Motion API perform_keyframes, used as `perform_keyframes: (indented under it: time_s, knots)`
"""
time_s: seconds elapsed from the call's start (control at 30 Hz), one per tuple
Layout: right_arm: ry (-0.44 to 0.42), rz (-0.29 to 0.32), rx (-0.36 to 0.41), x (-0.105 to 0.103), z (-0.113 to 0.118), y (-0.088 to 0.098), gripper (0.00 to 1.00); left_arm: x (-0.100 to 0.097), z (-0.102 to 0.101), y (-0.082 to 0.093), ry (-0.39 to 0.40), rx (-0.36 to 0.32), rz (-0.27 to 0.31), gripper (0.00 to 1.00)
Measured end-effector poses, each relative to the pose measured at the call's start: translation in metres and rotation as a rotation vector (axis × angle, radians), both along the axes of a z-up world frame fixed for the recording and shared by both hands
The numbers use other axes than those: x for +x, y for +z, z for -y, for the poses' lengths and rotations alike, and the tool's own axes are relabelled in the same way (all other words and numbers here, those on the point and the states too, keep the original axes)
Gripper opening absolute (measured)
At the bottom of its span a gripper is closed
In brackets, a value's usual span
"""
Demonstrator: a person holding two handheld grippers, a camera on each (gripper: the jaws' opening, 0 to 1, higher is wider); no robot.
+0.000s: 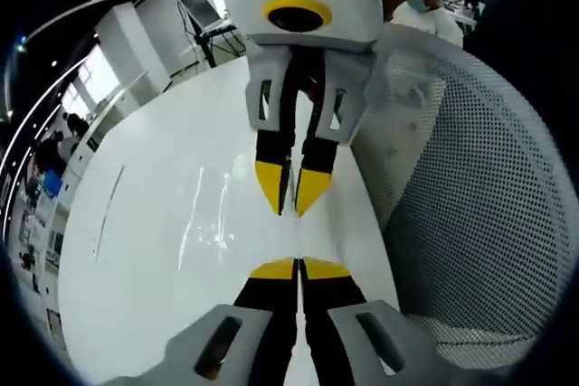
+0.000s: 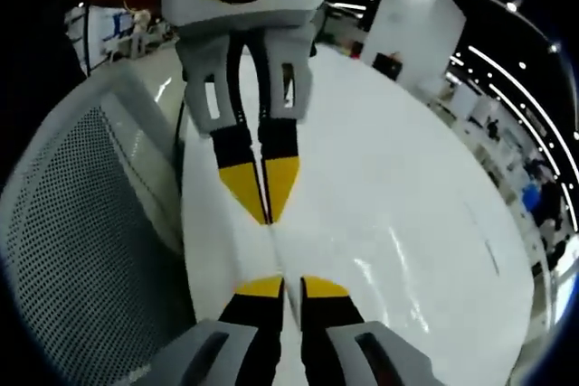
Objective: Open the resealable bag by pulling the two sides of the seal apart until the entire bag opening is separated and visibly accessible.
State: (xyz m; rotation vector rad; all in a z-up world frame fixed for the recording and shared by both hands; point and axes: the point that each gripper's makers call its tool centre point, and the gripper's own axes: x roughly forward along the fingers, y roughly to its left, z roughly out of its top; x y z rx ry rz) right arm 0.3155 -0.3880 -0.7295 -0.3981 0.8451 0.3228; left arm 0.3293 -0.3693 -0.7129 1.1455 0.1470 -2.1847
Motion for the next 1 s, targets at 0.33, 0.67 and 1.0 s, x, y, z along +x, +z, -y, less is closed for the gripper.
perform_keyframes:
  time_s: [0.33,0.67,1.0]
  knots:
    - [0.082,-0.018,-0.063,-0.004,-0.005,-0.002,0.00,0.000,0.000,0.003,0.027,-0.006,-0.022,0.00]
    - [0.146,-0.038,-0.091,-0.010,-0.007,-0.003,0.00,-0.002,0.002,0.002,0.049,-0.032,-0.062,0.00]
    - [0.169,-0.049,-0.099,-0.012,-0.014,-0.004,0.00,-0.006,0.001,0.006,0.025,-0.035,-0.064,0.08]
